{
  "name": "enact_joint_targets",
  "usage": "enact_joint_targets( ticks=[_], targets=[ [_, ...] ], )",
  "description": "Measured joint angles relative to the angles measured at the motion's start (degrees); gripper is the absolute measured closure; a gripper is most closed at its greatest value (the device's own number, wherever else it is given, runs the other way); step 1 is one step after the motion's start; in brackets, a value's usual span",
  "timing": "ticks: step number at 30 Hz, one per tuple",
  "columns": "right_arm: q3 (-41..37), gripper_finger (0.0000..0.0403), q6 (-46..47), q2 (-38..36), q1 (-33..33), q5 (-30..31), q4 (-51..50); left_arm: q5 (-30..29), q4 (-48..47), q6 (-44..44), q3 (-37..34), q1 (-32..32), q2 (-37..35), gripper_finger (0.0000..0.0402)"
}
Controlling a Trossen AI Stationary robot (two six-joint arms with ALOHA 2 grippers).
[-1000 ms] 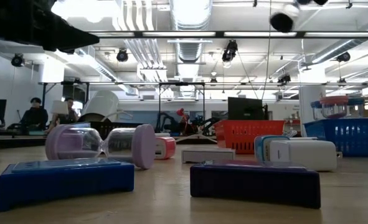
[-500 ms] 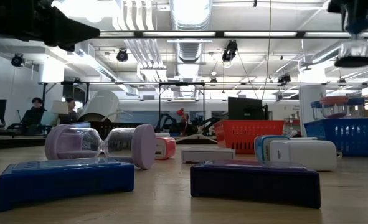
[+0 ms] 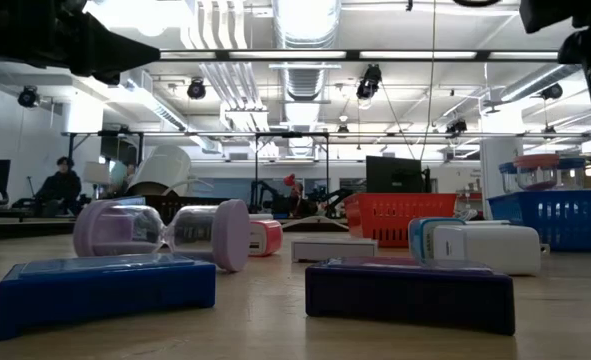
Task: Pick & Place Office items
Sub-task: Put the black hourglass into the blue bin
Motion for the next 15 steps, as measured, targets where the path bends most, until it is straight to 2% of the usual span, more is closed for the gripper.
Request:
enact_joint_targets(
  ticks=[15],
  targets=[
    [-4.8, 0.0203, 4.2, 0.0, 0.0, 3.3, 5.8, 0.0, -0.1, -0.1, 0.0, 0.0, 0.0, 0.0392]
  ],
)
